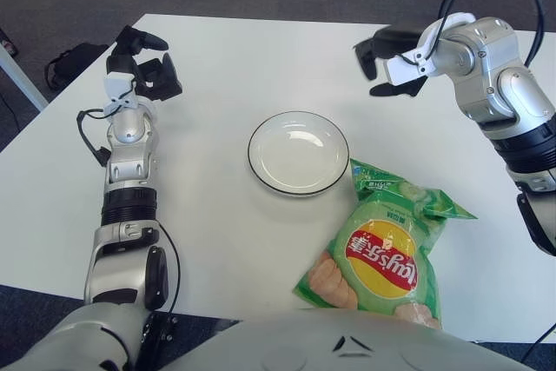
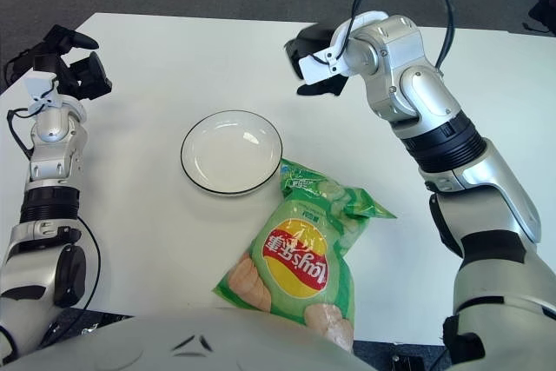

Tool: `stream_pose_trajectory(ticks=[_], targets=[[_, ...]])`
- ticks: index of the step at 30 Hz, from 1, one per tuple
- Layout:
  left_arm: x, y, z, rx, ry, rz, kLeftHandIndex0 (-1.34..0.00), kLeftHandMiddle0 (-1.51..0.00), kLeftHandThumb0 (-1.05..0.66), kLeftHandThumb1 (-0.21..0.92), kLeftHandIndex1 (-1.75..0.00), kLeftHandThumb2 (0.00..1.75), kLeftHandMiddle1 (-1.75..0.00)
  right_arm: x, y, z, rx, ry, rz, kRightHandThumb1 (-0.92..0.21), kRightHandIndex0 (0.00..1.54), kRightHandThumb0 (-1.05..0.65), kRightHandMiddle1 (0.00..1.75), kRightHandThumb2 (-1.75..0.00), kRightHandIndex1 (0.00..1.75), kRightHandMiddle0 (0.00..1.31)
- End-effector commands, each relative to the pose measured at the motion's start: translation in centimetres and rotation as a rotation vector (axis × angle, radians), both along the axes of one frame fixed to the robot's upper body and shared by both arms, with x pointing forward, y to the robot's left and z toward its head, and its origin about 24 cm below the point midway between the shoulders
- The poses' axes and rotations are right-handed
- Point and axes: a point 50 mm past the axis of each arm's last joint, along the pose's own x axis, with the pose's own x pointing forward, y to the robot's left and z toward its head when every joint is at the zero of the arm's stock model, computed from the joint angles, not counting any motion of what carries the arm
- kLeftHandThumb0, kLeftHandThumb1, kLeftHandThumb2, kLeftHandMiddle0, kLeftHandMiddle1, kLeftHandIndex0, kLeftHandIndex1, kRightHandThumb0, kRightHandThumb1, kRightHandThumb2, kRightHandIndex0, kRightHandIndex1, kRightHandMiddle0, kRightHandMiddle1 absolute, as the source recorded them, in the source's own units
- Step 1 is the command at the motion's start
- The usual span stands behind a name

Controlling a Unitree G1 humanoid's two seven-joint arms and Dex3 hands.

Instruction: Put the snack into the plate.

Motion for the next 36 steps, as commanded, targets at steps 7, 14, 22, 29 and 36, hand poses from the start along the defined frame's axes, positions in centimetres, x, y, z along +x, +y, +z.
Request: stream_pose_trajectory(ticks=[7,14,22,29,36], targets=[[0.0,0.4,0.1,-0.001,0.010,0.003,-0.58,-1.22,-0.47,0.36,-1.75,1.27,-1.75,-1.9,-0.7,-1.6,0.071,0.223,0.107,-0.92,0.27,-0.73,0.99,-1.01,0.63,0.00],[0.1,0.4,-0.1,-0.002,0.013,0.000,-0.58,-1.22,-0.47,0.36,-1.75,1.26,-1.75,-0.9,-1.0,-1.5,0.059,0.167,0.077,-0.92,0.28,-0.79,0.99,-1.08,0.60,0.00],[0.1,0.3,-0.4,-0.005,0.014,-0.005,-0.57,-1.22,-0.46,0.37,-1.75,1.24,-1.75,0.7,-1.4,-2.4,0.079,0.044,0.036,-0.92,0.30,-0.80,0.98,-1.10,0.59,0.00],[0.5,0.0,-0.8,-0.017,0.020,-0.018,-0.53,-1.20,-0.45,0.42,-1.75,1.19,-1.75,2.9,-2.2,-2.5,0.135,-0.098,0.031,-0.92,0.33,-0.72,1.01,-1.06,0.73,0.00],[0.7,-0.7,-0.8,-0.001,0.001,-0.055,-0.51,-1.18,-0.44,0.45,-1.75,1.15,-1.75,4.8,-2.6,-2.2,0.258,-0.218,-0.056,-0.92,0.27,-0.64,1.00,-1.05,0.75,0.00]])
